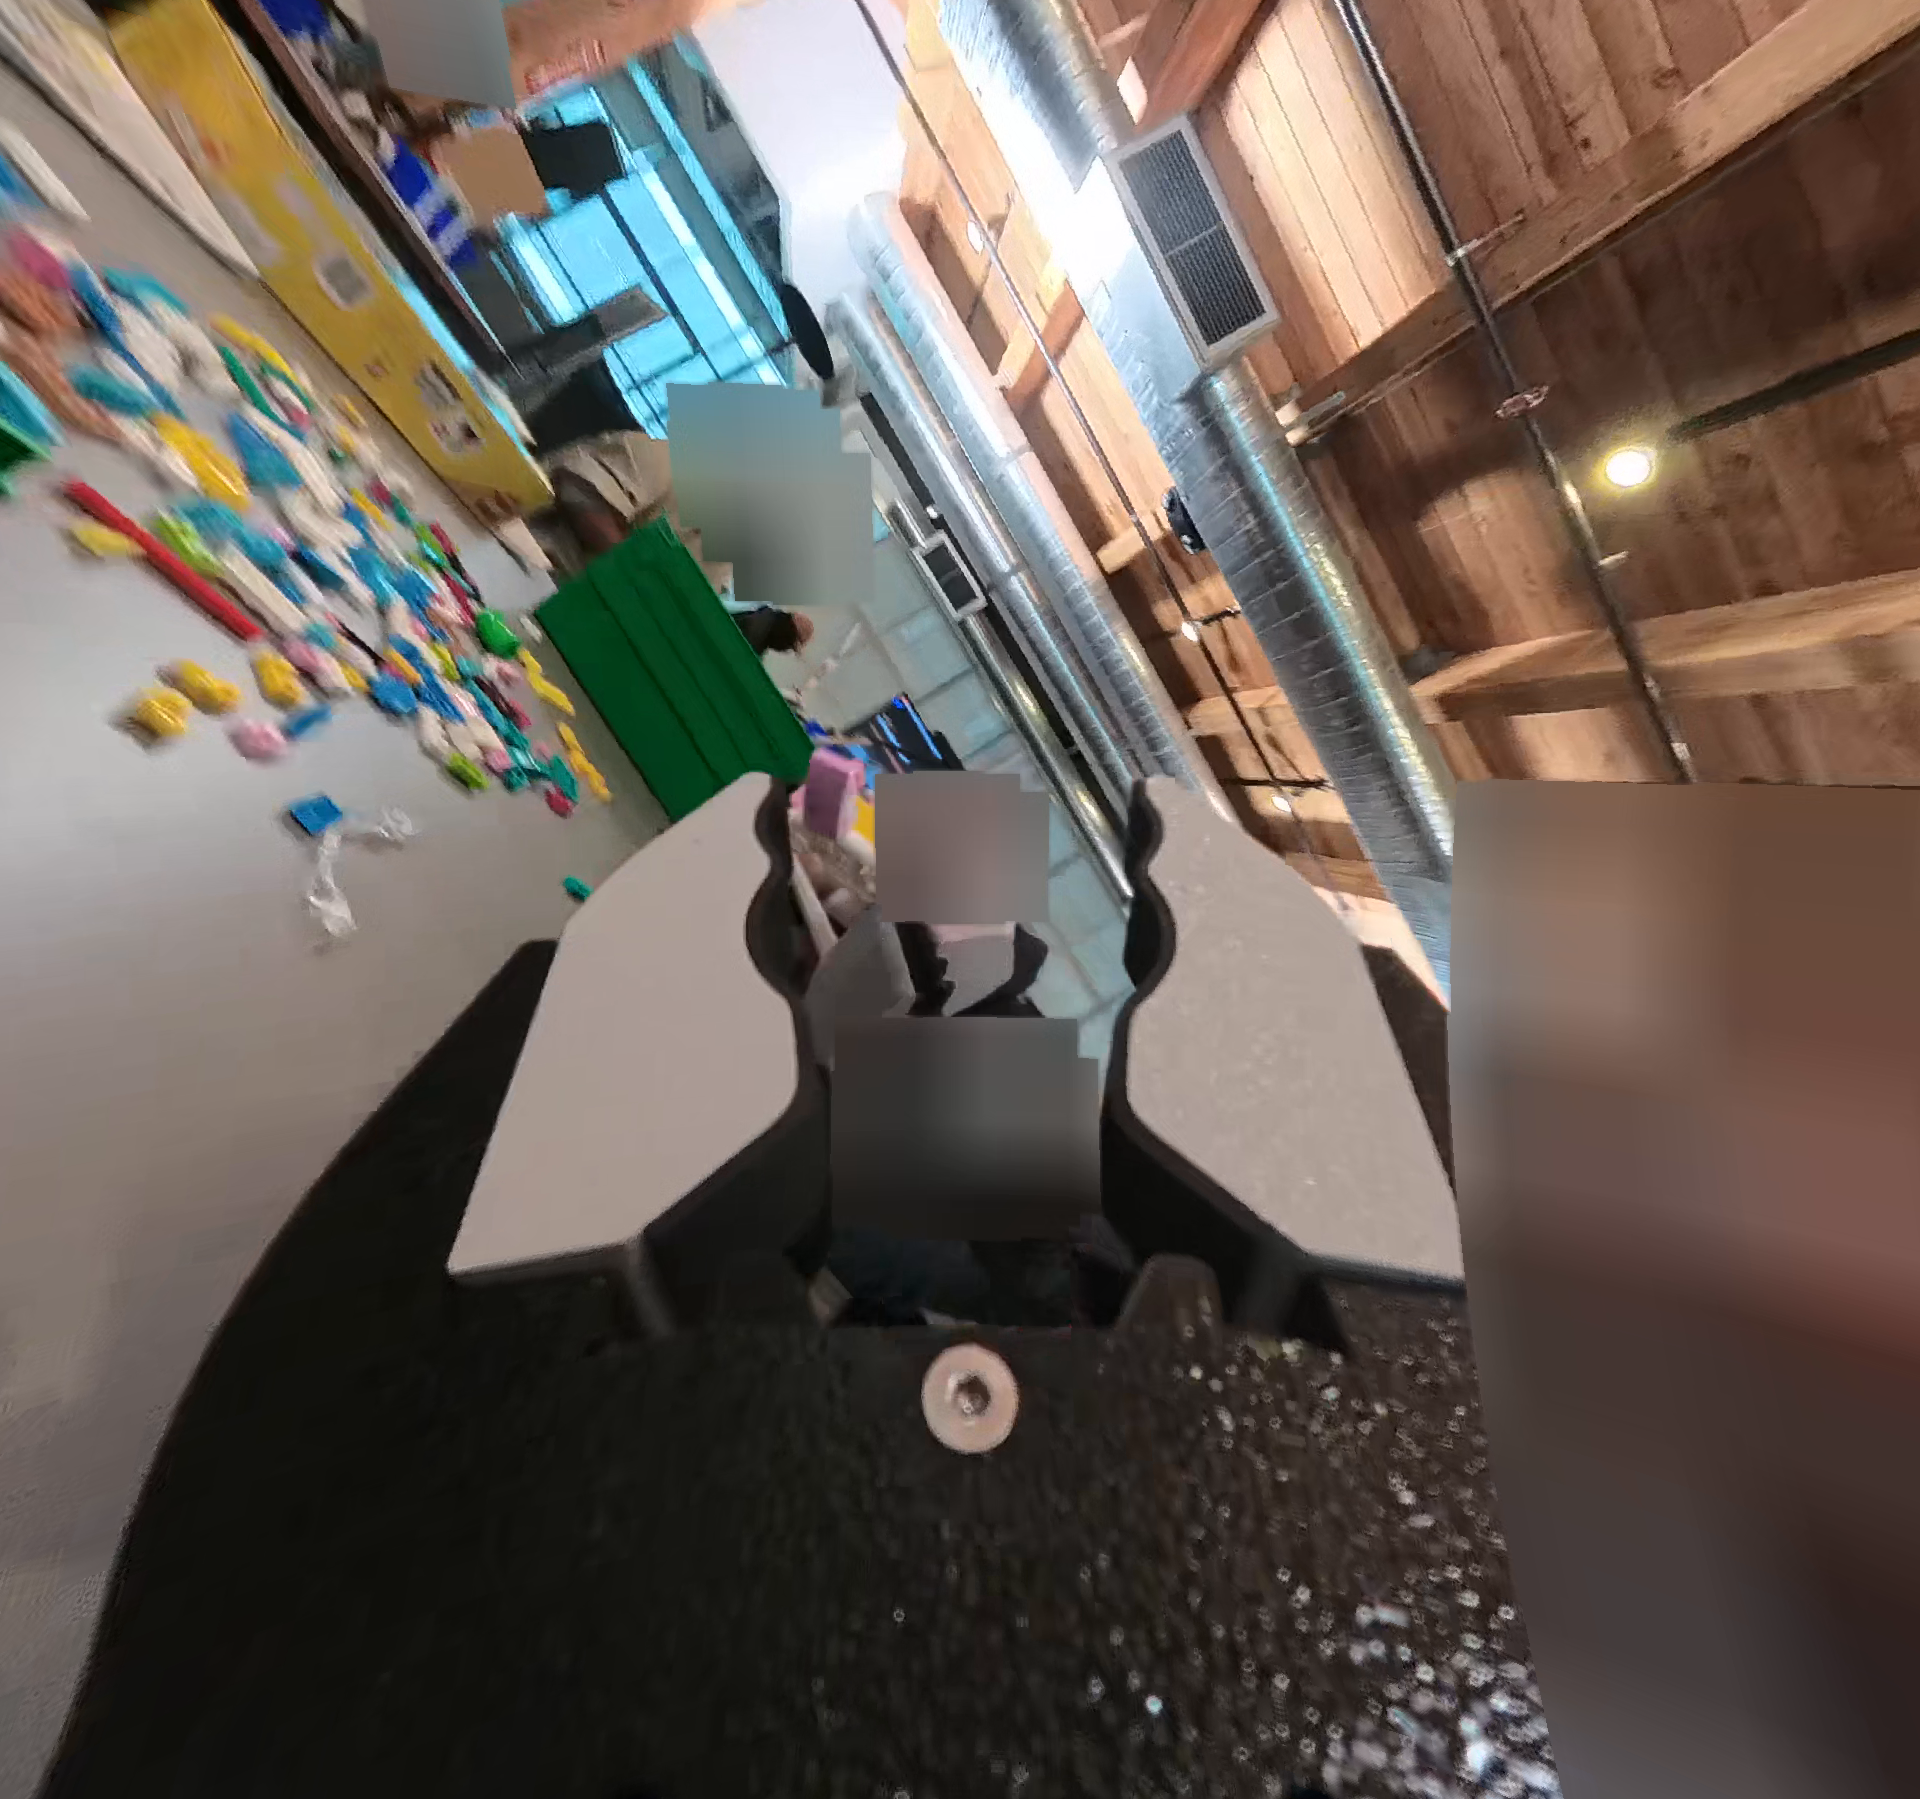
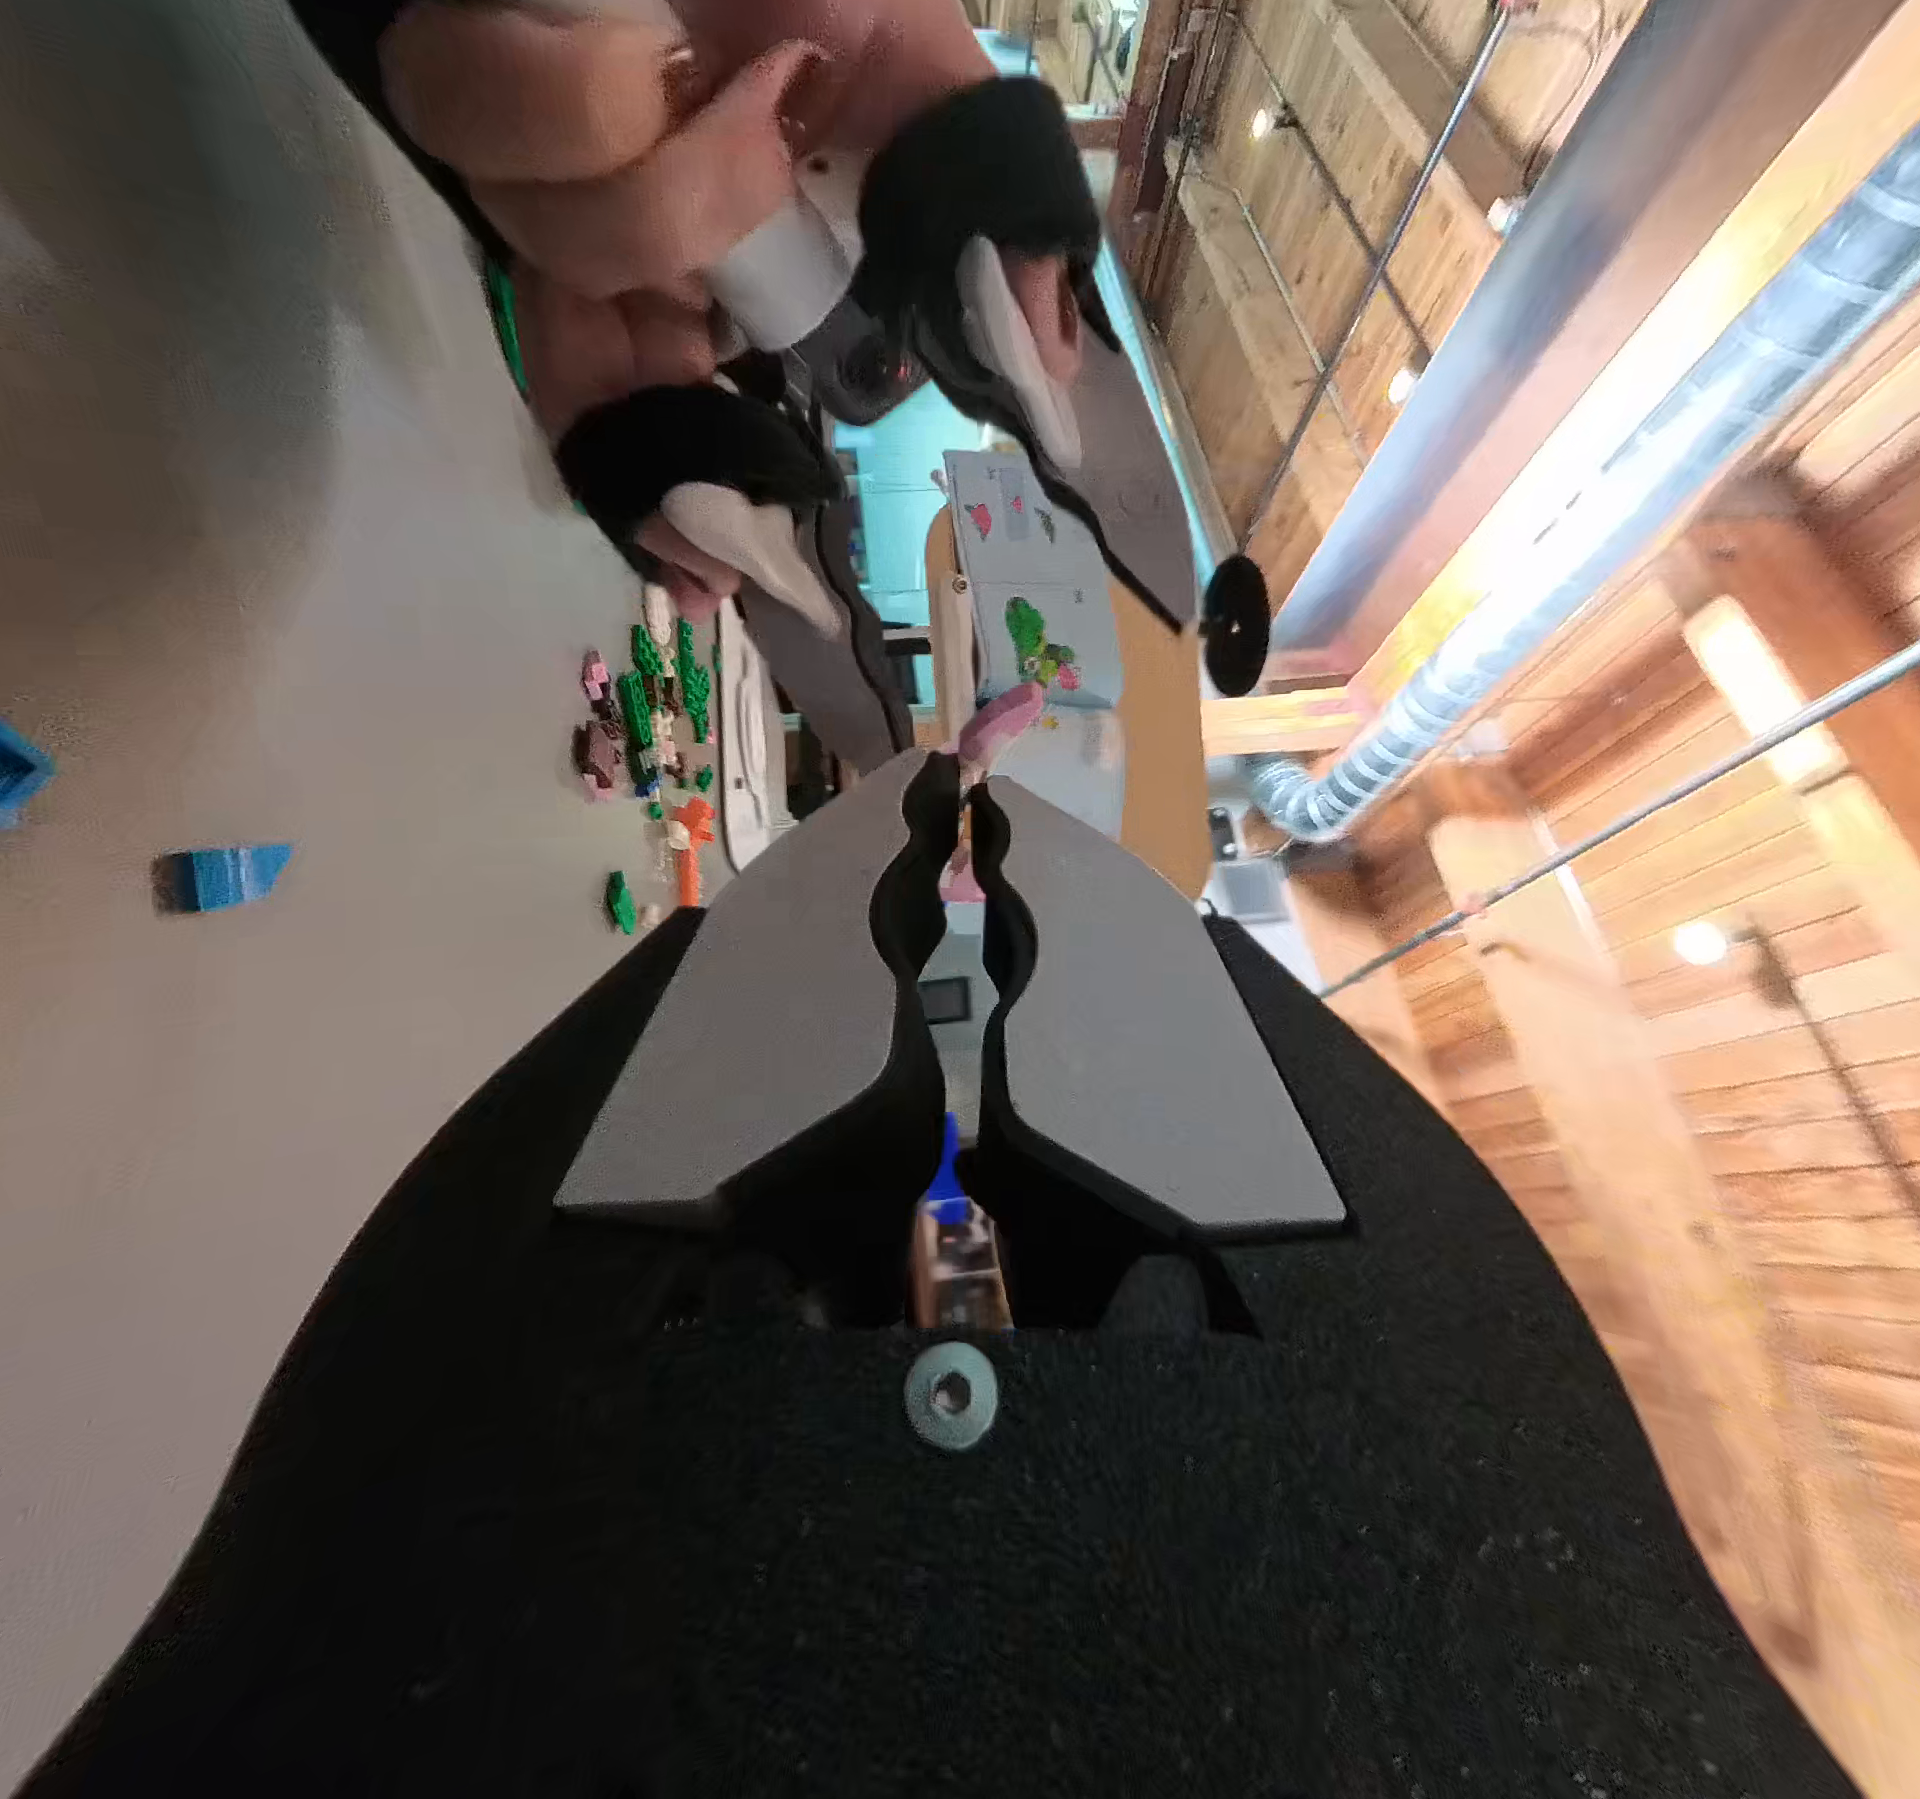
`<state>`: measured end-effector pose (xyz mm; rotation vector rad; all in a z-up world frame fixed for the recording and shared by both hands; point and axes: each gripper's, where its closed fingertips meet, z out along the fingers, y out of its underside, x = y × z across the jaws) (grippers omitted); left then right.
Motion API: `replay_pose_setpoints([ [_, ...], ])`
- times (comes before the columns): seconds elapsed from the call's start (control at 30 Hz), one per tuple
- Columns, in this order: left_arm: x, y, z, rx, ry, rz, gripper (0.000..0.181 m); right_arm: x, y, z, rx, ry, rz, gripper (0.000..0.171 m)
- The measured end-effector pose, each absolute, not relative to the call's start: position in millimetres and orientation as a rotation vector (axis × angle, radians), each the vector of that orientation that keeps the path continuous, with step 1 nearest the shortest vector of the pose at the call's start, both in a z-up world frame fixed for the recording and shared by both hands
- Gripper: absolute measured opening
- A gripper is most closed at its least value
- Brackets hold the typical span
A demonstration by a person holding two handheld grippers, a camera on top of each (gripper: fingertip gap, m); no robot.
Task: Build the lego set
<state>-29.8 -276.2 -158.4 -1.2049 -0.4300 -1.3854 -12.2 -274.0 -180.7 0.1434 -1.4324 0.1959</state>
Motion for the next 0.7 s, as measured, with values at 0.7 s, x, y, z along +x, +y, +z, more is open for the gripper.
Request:
replay_pose_setpoints([
  [0.7, -20.6, -275.4, -221.4, -1.881, 0.121, -0.474, 0.059, -14.3, -260.1, -190.2, -0.213, -1.682, 0.904, 0.000],
])
